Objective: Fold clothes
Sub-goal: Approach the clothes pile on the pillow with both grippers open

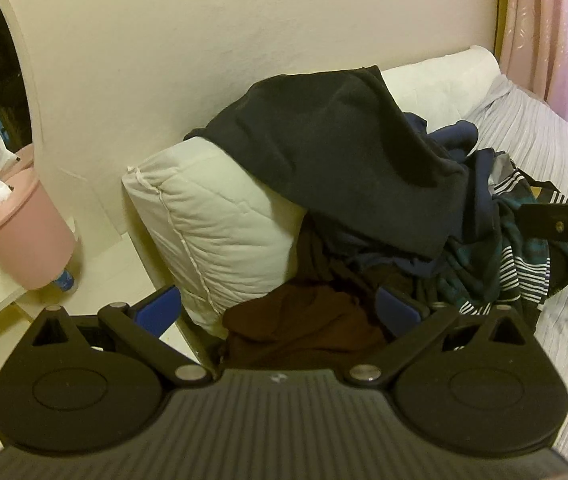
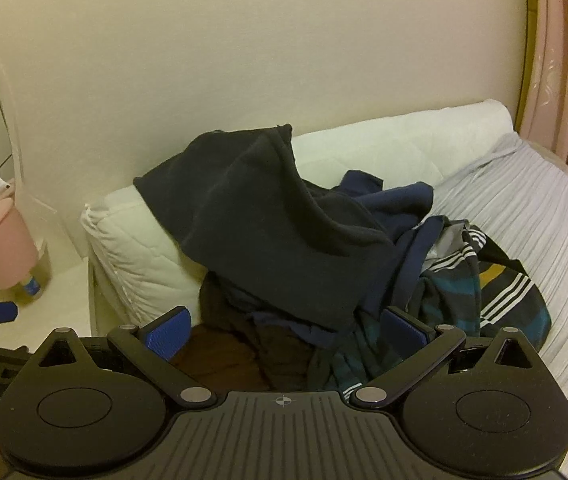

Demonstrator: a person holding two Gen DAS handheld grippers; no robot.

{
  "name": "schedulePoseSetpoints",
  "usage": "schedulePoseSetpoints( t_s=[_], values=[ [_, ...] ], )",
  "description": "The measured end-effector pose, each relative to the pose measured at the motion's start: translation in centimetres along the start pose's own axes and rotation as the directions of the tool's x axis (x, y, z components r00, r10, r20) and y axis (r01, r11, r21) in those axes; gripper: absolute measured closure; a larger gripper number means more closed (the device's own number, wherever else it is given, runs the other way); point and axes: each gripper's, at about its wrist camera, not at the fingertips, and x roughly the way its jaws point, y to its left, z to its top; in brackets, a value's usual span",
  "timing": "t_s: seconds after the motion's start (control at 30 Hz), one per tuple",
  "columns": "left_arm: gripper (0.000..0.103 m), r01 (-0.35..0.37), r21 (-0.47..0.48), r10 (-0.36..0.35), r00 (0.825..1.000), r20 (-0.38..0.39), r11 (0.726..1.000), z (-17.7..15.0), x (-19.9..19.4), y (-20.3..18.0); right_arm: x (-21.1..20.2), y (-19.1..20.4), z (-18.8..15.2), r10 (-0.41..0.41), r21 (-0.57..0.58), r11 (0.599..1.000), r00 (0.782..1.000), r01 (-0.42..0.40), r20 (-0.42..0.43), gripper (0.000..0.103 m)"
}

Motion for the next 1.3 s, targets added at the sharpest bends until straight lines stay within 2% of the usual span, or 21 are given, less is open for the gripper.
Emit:
schedulePoseSetpoints(
  t_s=[0.13,0.2,0.4,1.0,1.3],
  values=[
    [0.001,0.051,0.011,-0.051,0.999,0.001,0.999,0.3,0.0,0.2,0.3,-0.5,0.0,0.009,0.029,1.000,1.000,-0.009,0.007,0.000],
    [0.001,0.059,0.025,-0.059,0.998,-0.028,0.998,0.6,0.7,0.1,0.4,-0.7,0.0,0.013,0.044,0.999,1.000,-0.014,0.011,0.000],
    [0.001,0.045,0.060,-0.045,0.999,-0.002,0.997,1.3,1.0,-0.9,0.9,-1.1,0.0,0.010,0.085,0.996,1.000,-0.012,0.021,0.000],
    [0.001,0.077,0.088,-0.075,0.997,-0.027,0.993,1.0,2.0,-0.7,0.6,-1.3,-1.4,-0.039,0.083,0.996,0.999,0.040,-0.015,0.000],
    [0.001,0.118,0.068,-0.114,0.992,-0.052,0.991,0.2,2.4,-0.5,0.3,-0.7,-2.0,-0.082,0.022,0.996,0.996,0.083,-0.022,0.000]
  ],
)
